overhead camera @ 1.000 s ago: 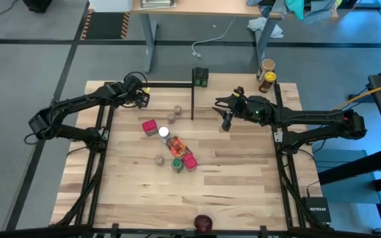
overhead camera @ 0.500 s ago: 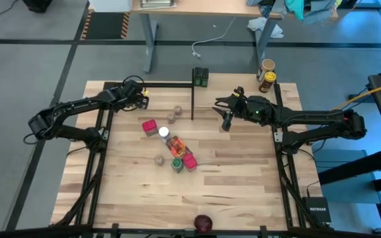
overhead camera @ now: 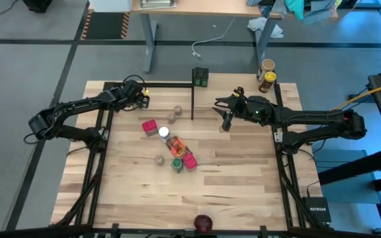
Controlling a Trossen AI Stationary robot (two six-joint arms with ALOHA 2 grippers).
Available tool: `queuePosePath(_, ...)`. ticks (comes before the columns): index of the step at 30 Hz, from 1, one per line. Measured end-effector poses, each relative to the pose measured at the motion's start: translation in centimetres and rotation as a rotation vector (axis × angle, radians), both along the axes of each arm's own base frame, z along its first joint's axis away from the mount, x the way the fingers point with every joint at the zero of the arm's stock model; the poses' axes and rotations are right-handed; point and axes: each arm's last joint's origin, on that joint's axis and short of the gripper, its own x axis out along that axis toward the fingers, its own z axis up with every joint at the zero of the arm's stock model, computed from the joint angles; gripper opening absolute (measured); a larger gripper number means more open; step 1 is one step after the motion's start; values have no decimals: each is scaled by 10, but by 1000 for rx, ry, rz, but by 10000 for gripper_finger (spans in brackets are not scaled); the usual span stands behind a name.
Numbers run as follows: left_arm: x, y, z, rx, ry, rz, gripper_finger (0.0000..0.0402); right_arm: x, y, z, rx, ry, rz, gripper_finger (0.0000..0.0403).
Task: Shelf spices
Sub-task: Put the green seasoning can on the shelf
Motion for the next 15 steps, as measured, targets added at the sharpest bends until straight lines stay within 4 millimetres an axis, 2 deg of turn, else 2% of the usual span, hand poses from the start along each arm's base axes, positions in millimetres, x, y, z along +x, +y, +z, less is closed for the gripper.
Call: queuePosePath(15, -1, -3, -2, -43, 44, -53, 187, 0, 0, 0, 13, -4, -3, 193)
